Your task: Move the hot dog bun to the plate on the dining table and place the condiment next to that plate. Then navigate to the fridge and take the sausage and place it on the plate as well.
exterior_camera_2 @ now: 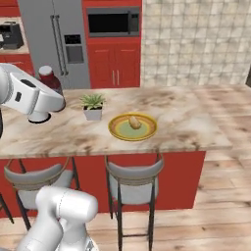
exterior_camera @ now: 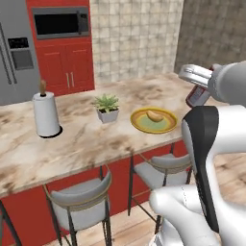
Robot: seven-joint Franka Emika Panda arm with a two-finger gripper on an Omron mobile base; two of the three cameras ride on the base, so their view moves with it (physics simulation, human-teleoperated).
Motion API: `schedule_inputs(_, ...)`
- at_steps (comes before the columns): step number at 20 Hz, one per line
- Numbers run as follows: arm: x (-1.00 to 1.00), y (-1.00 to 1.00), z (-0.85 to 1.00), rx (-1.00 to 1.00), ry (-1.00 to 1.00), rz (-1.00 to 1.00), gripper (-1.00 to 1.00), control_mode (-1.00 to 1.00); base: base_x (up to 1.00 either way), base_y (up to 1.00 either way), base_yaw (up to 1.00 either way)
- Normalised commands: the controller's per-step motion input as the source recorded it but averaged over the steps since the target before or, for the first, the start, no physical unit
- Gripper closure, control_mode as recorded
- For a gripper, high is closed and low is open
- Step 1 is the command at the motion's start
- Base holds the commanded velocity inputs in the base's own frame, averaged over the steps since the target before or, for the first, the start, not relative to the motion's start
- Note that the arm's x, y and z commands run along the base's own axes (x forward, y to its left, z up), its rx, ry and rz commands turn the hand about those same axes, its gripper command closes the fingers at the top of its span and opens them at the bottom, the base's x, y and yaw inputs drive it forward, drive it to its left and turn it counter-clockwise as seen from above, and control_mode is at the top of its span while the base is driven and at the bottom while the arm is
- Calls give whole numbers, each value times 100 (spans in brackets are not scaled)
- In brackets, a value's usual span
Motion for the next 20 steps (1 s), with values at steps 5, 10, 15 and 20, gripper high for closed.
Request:
schedule_inputs(5, 0, 0, 0, 0, 0, 0, 100, 100, 25, -83, 39)
schedule_inputs(10, 0, 0, 0, 0, 0, 0, 100, 100, 62, -63, 36)
schedule_inputs(15, 0, 0, 0, 0, 0, 0, 100, 100, 60, -60, 32)
schedule_inputs(20, 0, 0, 0, 0, 0, 0, 100, 100, 58, -53, 27)
